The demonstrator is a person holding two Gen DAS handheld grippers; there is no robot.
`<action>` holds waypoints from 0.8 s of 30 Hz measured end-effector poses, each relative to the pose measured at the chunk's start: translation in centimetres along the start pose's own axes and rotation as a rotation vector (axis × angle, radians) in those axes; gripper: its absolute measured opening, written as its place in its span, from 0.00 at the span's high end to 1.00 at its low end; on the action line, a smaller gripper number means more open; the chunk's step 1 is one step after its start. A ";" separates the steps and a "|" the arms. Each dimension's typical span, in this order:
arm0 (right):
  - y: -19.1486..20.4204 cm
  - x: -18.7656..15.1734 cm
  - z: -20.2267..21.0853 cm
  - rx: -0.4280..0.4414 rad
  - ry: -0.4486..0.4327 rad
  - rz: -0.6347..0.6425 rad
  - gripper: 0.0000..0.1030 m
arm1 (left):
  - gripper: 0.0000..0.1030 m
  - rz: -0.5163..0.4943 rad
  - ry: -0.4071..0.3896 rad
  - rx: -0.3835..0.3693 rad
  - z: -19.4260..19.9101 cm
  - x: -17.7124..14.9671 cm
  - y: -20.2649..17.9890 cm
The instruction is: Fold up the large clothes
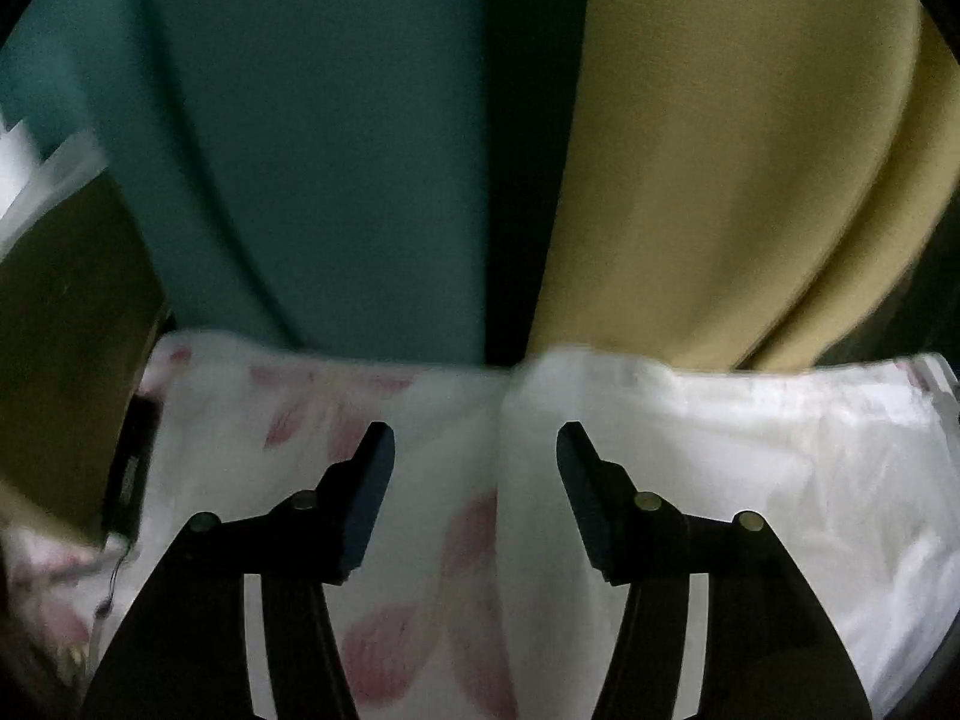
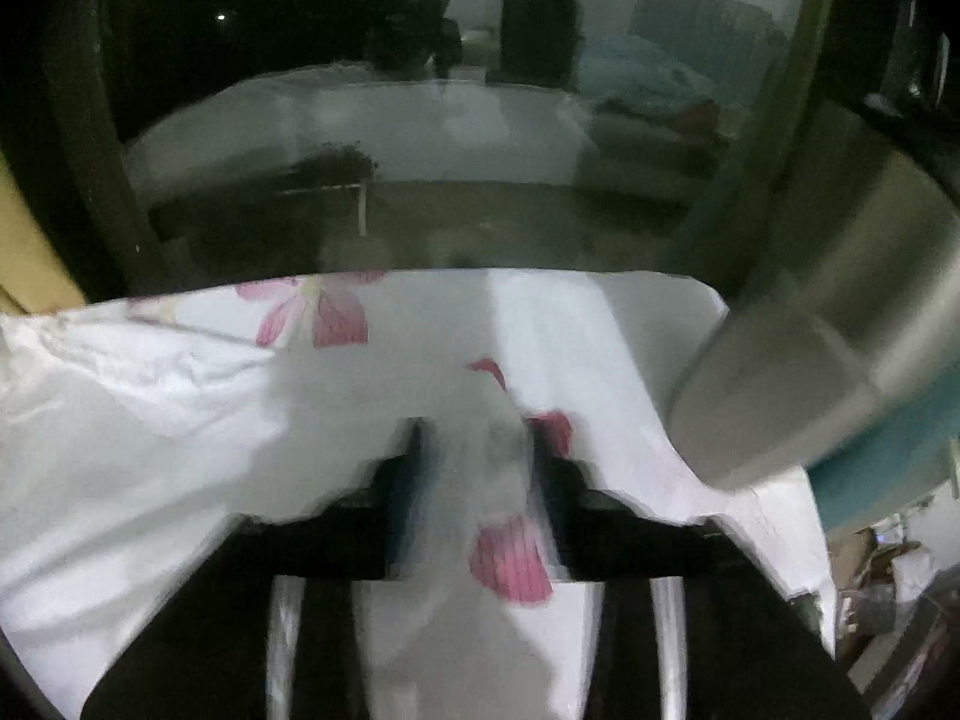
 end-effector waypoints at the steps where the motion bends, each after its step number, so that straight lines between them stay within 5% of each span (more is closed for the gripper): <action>1: -0.1 -0.6 1.1 0.010 -0.016 -0.004 0.27 | 0.42 0.002 0.005 -0.002 0.5 -0.6 0.1; 7: -1.4 -5.1 6.0 0.149 -0.011 -0.112 0.27 | 0.42 0.016 0.040 -0.045 3.8 -5.6 -0.1; 18: 0.7 -12.4 7.7 0.313 0.085 -0.148 0.29 | 0.42 -0.059 0.073 -0.159 6.1 -11.5 -3.2; 19: 1.2 -12.8 7.8 0.305 0.075 -0.123 0.37 | 0.43 -0.071 0.073 -0.157 6.4 -11.6 -3.4; 21: 1.3 -13.0 7.6 0.295 0.081 -0.120 0.90 | 0.89 -0.088 0.073 -0.191 6.5 -11.9 -3.7; 24: 1.0 -13.5 8.2 0.312 0.078 -0.121 0.93 | 0.97 -0.110 0.069 -0.208 6.4 -11.7 -4.3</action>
Point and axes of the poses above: each gripper's, at about its wrist camera, not at the fingertips, and z roughly against the way its jaws point, y to its left, x to its top, the point moved 1 cm from there along -z, roughly the way its jaws point, and after that the axes turned 10 degrees about -z, right-handed, at the moved point
